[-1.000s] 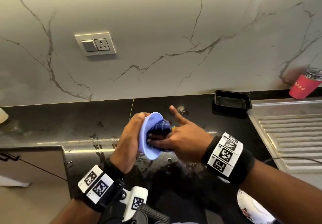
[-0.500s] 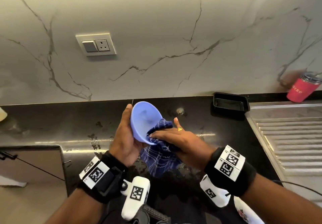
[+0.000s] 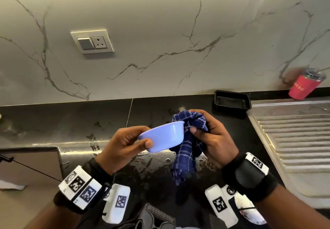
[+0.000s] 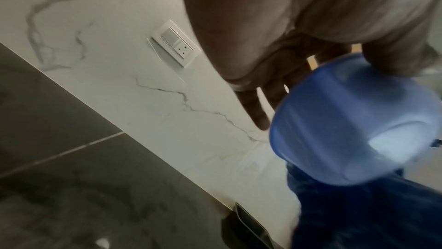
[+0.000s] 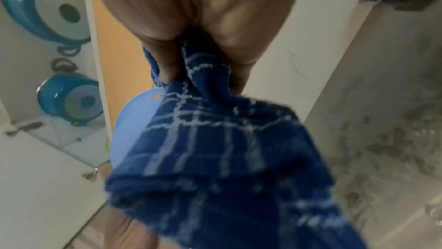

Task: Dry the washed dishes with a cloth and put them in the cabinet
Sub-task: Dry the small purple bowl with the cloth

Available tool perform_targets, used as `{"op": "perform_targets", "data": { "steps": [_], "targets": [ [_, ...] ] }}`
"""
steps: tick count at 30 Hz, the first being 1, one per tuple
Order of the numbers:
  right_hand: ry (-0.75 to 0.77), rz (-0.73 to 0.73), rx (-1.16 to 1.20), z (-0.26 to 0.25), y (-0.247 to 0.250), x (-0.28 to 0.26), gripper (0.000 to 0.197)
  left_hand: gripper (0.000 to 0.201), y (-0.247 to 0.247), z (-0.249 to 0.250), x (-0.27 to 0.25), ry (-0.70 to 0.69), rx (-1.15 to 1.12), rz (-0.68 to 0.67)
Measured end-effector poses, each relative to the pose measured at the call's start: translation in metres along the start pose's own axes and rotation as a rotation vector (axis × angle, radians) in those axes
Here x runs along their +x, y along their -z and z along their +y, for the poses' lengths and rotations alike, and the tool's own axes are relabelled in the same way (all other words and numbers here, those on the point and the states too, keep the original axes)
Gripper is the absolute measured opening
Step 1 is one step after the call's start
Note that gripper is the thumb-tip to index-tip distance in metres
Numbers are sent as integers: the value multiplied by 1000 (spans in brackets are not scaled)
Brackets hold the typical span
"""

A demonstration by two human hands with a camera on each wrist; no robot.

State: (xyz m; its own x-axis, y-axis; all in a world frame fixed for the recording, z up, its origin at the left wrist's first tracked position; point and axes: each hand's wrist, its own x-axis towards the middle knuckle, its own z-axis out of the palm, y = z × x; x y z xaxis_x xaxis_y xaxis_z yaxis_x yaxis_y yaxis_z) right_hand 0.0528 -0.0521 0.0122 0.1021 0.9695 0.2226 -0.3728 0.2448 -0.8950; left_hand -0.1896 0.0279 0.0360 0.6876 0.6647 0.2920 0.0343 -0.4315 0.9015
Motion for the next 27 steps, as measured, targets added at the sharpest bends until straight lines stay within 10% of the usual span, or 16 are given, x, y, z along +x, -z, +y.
{"op": "perform_targets", "data": {
  "steps": [5, 10, 15, 27],
  "targets": [
    [69, 58, -36, -2, -8, -3, 43, 51, -31, -1, -3, 81, -60, 90],
    [320, -272, -637, -11, -34, -8, 50, 24, -55, 6, 6, 161, -391, 166],
    [430, -271, -782, -8, -40, 3, 31, 89, -53, 9, 0, 139, -515, 161],
    [689, -332, -1361, 12, -41, -7, 52, 118, -40, 21, 12, 167, -631, 153]
  ]
}}
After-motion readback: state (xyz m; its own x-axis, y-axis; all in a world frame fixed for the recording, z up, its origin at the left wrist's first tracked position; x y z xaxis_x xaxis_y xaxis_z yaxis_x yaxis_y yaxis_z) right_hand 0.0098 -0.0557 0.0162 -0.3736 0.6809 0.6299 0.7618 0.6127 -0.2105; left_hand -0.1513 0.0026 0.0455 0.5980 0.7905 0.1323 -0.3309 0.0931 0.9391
